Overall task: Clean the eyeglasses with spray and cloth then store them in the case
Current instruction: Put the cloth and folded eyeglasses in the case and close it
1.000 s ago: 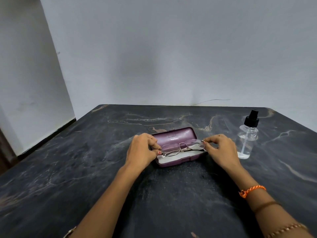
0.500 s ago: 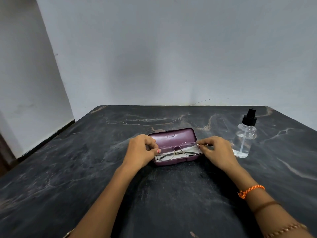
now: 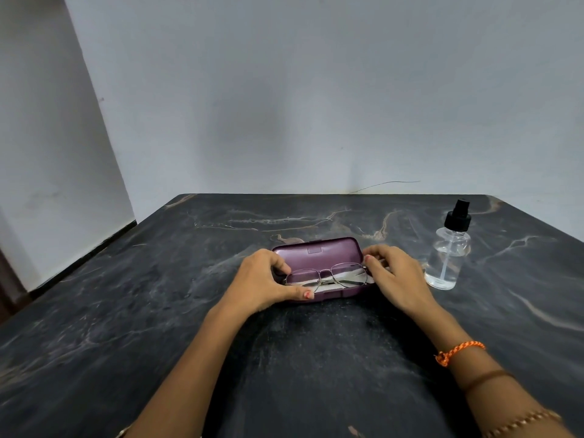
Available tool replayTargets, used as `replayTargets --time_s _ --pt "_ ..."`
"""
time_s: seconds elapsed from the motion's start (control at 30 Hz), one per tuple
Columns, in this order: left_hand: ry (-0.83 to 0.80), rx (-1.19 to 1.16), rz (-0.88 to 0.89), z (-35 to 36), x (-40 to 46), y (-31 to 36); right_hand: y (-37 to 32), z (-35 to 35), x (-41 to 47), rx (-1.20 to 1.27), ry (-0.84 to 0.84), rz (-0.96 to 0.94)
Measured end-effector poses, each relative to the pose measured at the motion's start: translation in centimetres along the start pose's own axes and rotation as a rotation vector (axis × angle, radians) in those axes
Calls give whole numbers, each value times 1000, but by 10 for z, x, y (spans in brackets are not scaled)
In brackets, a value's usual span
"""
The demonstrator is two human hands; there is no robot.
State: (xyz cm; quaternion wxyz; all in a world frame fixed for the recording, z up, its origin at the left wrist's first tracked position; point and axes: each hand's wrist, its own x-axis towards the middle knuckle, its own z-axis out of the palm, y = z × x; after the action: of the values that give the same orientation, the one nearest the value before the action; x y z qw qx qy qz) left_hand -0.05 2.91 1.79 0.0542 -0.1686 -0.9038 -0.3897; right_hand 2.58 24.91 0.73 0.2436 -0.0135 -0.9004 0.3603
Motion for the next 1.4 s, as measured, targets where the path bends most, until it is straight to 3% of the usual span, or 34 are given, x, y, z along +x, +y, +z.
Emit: replayTargets --time_s 0.3,1.17,1.4 --pt "8 0 36 2 1 -4 -3 3 -5 64 -333 -89" --pt "-1 -69 48 4 -1 1 2 4 -1 98 -246 -81" --pt "-67 -103 147 5 -3 2 0 3 -1 78 -202 -141"
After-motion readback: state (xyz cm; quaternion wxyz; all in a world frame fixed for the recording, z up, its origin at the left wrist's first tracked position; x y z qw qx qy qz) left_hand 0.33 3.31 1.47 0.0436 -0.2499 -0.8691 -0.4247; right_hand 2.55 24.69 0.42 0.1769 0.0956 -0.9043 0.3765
